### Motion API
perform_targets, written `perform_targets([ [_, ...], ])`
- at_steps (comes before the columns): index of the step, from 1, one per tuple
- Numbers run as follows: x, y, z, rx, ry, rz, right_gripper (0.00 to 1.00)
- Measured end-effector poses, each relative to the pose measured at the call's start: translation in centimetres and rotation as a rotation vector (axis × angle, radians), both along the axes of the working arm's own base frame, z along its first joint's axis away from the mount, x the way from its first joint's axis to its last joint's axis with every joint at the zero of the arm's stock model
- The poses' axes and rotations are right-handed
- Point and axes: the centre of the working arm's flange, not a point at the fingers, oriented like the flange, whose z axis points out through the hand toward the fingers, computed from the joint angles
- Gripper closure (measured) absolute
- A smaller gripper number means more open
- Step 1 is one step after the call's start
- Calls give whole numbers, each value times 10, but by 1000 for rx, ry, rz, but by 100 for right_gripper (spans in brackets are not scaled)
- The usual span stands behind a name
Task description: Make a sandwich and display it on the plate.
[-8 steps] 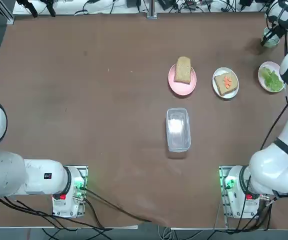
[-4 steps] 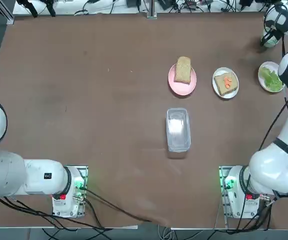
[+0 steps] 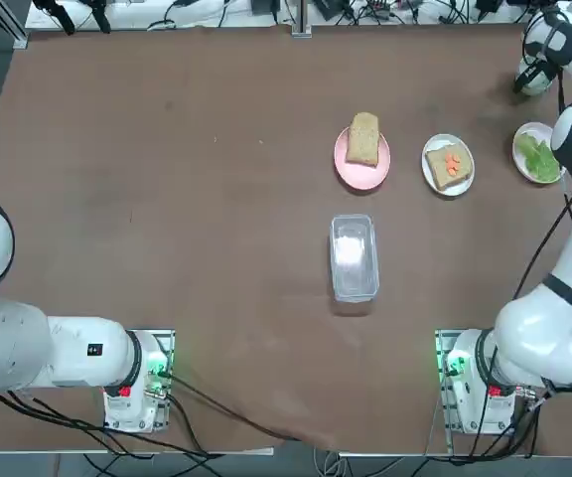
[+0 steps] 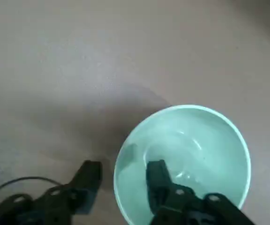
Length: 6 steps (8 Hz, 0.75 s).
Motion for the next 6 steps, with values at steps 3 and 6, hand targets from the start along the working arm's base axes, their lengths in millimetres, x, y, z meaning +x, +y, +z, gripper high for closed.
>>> perform_targets([
  [3,2,5,50,23,28,10,0],
  [6,-29,17,128,69,134,33,0],
])
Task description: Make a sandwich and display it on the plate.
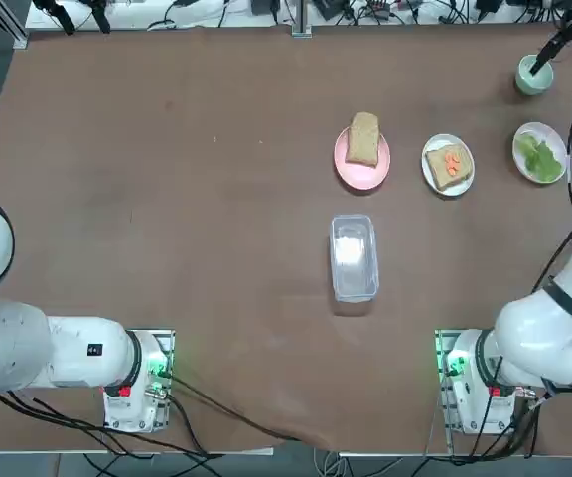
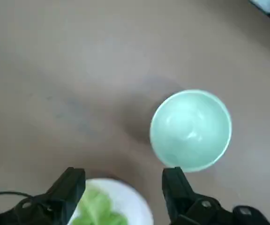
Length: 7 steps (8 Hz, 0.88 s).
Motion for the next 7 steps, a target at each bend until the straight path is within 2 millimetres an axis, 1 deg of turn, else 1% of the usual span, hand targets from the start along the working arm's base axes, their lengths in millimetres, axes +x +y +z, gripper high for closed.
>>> perform_targets([
  [1,-18,2,-1,12,27,-7,1],
  [2,-39,3,-13,24,45,-45,1],
  [4,-82,7,-41,35,60,-238,1],
  [5,-102,10,-51,42,78,-340,3],
  [6,-117,7,-56,43,94,-434,3],
  [7,-128,1,-61,40,107,-526,3],
])
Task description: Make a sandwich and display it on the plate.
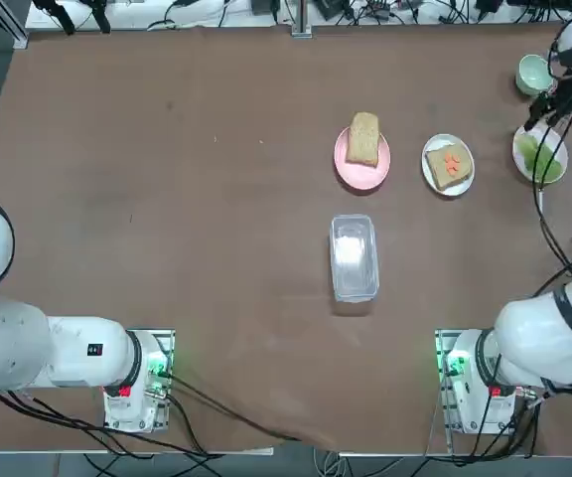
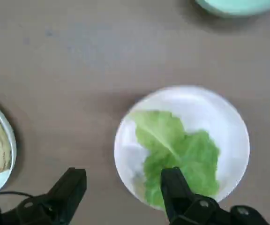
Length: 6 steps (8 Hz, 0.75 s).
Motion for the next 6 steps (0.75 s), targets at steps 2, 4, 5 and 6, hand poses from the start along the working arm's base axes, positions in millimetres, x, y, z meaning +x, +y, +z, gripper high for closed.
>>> perform_targets([
  [2,-16,-14,-10,-12,29,-172,3],
  [4,-23,-16,-24,-24,55,-319,5],
  [5,-24,-16,-33,-30,60,-352,6],
  [6,-23,-18,-42,-39,53,-361,7],
])
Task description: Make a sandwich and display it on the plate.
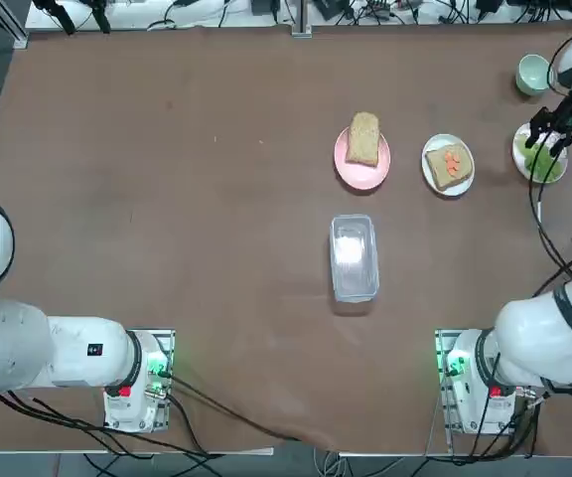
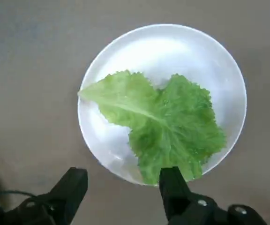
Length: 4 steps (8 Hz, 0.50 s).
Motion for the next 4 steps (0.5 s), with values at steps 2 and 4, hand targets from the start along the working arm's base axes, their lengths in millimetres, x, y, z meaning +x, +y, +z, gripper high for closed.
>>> perform_targets([
  [2,1,-4,-19,-24,-15,-5,8],
  [4,-1,-12,-35,-43,-17,-14,8],
])
